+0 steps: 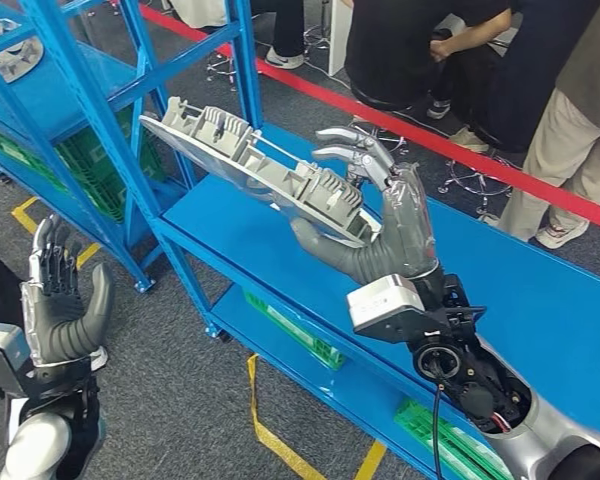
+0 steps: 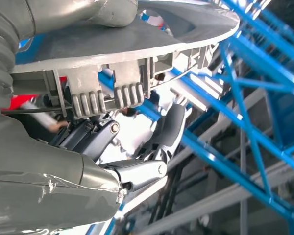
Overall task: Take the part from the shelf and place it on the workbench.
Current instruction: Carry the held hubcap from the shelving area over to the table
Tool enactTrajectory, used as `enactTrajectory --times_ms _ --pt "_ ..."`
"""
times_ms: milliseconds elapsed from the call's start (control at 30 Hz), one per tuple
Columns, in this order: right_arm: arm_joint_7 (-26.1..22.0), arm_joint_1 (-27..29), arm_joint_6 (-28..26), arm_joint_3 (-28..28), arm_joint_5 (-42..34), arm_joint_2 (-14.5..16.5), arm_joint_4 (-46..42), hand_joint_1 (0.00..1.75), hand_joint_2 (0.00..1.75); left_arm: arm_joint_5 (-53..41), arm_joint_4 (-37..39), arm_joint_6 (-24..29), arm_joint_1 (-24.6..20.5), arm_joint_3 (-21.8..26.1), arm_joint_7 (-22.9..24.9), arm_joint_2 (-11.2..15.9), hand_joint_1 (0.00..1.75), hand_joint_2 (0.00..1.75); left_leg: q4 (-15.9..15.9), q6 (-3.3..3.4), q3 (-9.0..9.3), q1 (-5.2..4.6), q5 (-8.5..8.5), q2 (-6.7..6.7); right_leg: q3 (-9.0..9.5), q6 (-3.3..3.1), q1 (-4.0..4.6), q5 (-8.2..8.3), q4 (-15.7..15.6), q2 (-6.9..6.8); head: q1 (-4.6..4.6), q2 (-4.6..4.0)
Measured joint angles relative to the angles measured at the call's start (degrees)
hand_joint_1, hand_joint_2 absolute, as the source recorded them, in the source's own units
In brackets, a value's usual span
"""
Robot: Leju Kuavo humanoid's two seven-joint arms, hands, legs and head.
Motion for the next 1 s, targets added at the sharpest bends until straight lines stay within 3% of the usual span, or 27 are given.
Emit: enactTrajectory --times_ms 67,133,167,200,267,300,333,400,467,500,533,600,667,700,733,833,900,967,1000 --pt "0.0 0.0 0.1 0.2 -0.9 0.0 -0.6 1.75 1.75 -0.2 -0.2 0.2 0.0 0.0 0.1 -0.1 0.0 1.75 -0.4 0.66 0.66 0.28 -0.02 -1.05 -2.35 0.13 -0.19 -2.98 5.3 2.76 0.54 0.0" --pt "0.0 0.0 0.3 0.4 -2.1 0.0 -1.2 1.75 1.75 -0.3 -0.2 0.5 0.1 0.0 0.1 -0.1 0.0 1.75 -0.4 1.07 0.99 0.18 -0.21 -2.27 -6.44 0.12 -0.12 -6.13 13.6 4.58 1.15 0.0" --pt "0.0 0.0 0.4 0.5 -2.7 0.0 -1.4 1.75 1.75 -0.4 -0.2 0.5 0.2 0.0 0.1 -0.1 0.0 1.75 -0.4 1.15 1.13 0.13 -0.29 -2.99 -7.97 0.13 -0.08 -6.49 16.1 4.86 1.34 0.0" --pt "0.1 0.0 0.5 0.6 -3.2 0.0 -1.6 1.75 1.75 -0.4 -0.2 0.6 0.3 0.0 0.1 -0.1 0.0 1.75 -0.4 1.16 1.26 0.09 -0.37 -3.79 -8.56 0.09 -0.09 -5.67 16.4 4.99 1.43 0.0" --pt "0.0 0.0 0.6 0.8 -4.1 0.0 -2.2 1.75 1.75 -0.6 -0.3 0.8 0.4 0.0 0.1 -0.1 0.0 1.75 -0.2 1.0 1.58 0.1 -0.58 -5.48 -6.62 -0.17 -0.17 -1.12 10.5 5.77 1.73 0.0" --pt "0.0 0.0 0.6 0.9 -4.4 0.0 -2.4 1.75 1.75 -0.6 -0.4 0.9 0.5 0.0 0.1 -0.2 0.0 1.75 -0.1 0.83 1.65 0.08 -0.7 -6.28 -5.0 -0.37 -0.28 1.03 6.5 7.18 1.92 0.0" --pt "-0.1 -0.1 0.6 0.9 -4.6 0.0 -2.7 1.75 1.75 -0.6 -0.4 0.9 0.5 0.0 0.1 -0.2 0.0 1.75 0.1 0.62 1.55 0.1 -0.76 -7.04 -3.49 -0.48 -0.43 2.47 3.0 8.53 2.01 0.0" --pt "-0.1 -0.2 0.6 1.1 -4.6 0.0 -3.1 1.75 1.75 -0.7 -0.6 1.0 0.7 0.0 0.1 -0.2 0.0 1.75 0.3 0.01 0.93 0.37 -0.58 -8.32 -2.17 -0.61 -0.4 3.01 0.1 10.16 2.0 0.0" --pt "-0.1 -0.4 0.6 1.3 -4.6 0.0 -3.3 1.75 1.75 -0.7 -0.7 1.0 0.9 0.0 0.1 -0.1 0.0 1.75 0.3 -0.67 0.4 0.7 -0.32 -9.4 -1.82 -0.91 -0.32 3.13 -0.5 8.97 2.12 0.0" --pt "-0.1 -0.5 0.7 1.3 -4.7 0.0 -3.4 1.75 1.75 -0.7 -0.8 1.1 0.9 0.0 0.1 -0.1 0.0 1.75 0.8 -0.96 0.08 0.6 -0.65 -8.76 -1.56 -1.16 -0.4 3.27 -0.9 8.23 2.07 0.0" --pt "-0.1 -0.6 0.7 1.3 -4.7 0.0 -3.5 1.75 1.75 -0.7 -0.8 1.1 0.9 0.1 0.1 0.0 0.0 1.75 2.3 -1.23 -0.72 0.47 -1.56 -7.36 -1.29 -1.49 -0.5 3.41 -1.2 7.4 1.76 0.0" --pt "-0.2 -0.8 0.6 1.5 -5.1 0.0 -3.7 1.75 1.75 -0.7 -1.0 1.1 0.9 0.1 0.1 0.1 0.0 1.75 8.8 -1.68 -3.98 0.37 -4.65 -3.51 -0.97 -1.91 -0.37 3.48 -1.6 5.79 0.9 0.0" --pt "-0.2 -0.9 0.6 1.6 -5.5 0.0 -3.8 1.75 1.75 -0.7 -1.0 1.1 1.1 0.1 0.1 0.1 0.0 1.75 15.5 -2.01 -7.69 0.73 -6.81 -1.85 -0.9 -2.07 -0.13 3.32 -1.6 4.13 0.37 0.0" --pt "-0.1 -0.9 0.6 1.6 -5.6 0.0 -3.8 1.75 1.75 -0.7 -1.1 1.1 1.3 0.1 0.1 0.0 0.0 1.75 16.3 -2.1 -8.3 0.89 -6.52 -1.53 -0.86 -2.05 -0.08 3.2 -1.6 3.32 0.21 0.0" --pt "0.0 -0.9 0.6 1.7 -5.6 0.0 -3.8 1.75 1.75 -0.8 -1.1 1.0 1.4 0.1 0.1 0.1 0.0 1.75 14.9 -2.13 -7.72 1.02 -5.3 -1.26 -0.76 -1.99 -0.07 3.05 -1.6 2.56 0.05 0.0" --pt "0.2 -1.0 0.6 1.7 -5.7 0.0 -4.1 1.75 1.75 -0.9 -1.2 0.9 1.2 0.1 0.2 0.0 0.0 1.75 3.5 -1.77 -1.84 0.86 -0.48 1.61 -0.17 -1.4 0.15 2.42 -1.6 0.79 -0.38 0.0" --pt "0.3 -1.0 0.6 1.7 -5.8 0.0 -4.2 1.75 1.75 -1.0 -1.3 0.8 1.1 0.1 0.3 -0.1 0.0 1.75 0.2 -1.15 -0.11 0.33 0.14 2.69 0.17 -0.82 0.45 1.96 -1.5 -0.13 -0.21 0.0" --pt "0.4 -1.1 0.6 1.7 -5.9 0.0 -4.3 1.75 1.75 -1.0 -1.3 0.8 1.0 0.1 0.3 -0.2 0.0 1.75 0.1 -0.49 0.04 0.12 0.04 1.46 0.49 -0.2 0.38 1.47 -1.6 -1.02 0.11 0.0" --pt "0.4 -1.1 0.6 1.7 -6.0 0.0 -4.3 1.75 1.75 -1.1 -1.4 0.8 1.0 0.1 0.3 -0.2 0.0 1.75 -0.1 -0.22 0.27 0.17 0.02 0.84 0.47 0.09 0.21 0.95 -1.2 -0.58 0.2 -0.01"
